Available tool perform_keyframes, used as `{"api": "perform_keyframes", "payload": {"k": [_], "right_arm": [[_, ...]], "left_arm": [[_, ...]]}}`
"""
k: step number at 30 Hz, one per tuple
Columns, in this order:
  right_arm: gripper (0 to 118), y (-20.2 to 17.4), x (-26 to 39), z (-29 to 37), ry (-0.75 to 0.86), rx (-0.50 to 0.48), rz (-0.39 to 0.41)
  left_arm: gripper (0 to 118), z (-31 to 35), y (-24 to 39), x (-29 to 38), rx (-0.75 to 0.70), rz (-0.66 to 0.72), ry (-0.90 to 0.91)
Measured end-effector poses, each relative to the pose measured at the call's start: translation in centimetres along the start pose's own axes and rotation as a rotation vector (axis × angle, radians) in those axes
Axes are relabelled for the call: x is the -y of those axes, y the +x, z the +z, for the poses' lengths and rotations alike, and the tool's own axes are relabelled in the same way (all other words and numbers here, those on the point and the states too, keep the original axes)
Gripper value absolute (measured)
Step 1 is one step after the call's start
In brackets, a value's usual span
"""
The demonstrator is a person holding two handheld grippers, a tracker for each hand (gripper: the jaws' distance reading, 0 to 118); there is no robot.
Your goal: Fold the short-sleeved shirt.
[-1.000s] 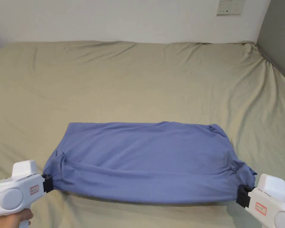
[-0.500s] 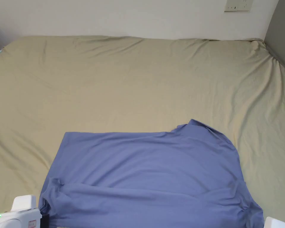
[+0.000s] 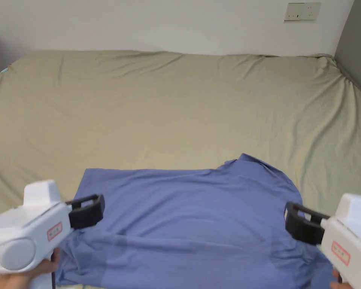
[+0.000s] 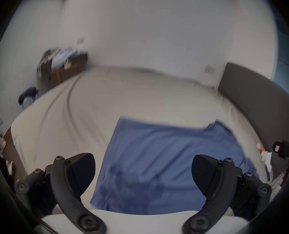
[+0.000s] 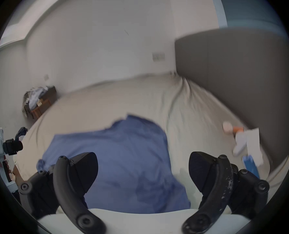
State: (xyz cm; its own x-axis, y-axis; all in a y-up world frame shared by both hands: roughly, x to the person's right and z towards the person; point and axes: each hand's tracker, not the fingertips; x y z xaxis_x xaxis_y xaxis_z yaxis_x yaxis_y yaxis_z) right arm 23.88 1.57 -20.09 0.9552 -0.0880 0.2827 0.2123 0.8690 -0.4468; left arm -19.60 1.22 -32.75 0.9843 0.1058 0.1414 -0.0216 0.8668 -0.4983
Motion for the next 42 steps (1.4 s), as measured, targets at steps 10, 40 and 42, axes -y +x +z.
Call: {"api": "perform_keyframes", "payload": {"k": [10, 40, 42], "right_arm": [[107, -4.1, -4.4, 0.8, 0.316, 0.082, 0.123], [2, -5.0, -4.4, -14.4, 0.138, 0.151, 0.169], [2, -5.1, -4.4, -15.1, 0.117, 0.154, 0.164]], "left_arm": [[95, 1.5, 5.6, -3.9, 0.0, -0.108, 0.321], [85, -30.9, -6.7, -6.3, -0.094, -0.028, -0.419], [108, -32.2, -7.3, -5.3, -0.119, -0.011, -0.437]]}}
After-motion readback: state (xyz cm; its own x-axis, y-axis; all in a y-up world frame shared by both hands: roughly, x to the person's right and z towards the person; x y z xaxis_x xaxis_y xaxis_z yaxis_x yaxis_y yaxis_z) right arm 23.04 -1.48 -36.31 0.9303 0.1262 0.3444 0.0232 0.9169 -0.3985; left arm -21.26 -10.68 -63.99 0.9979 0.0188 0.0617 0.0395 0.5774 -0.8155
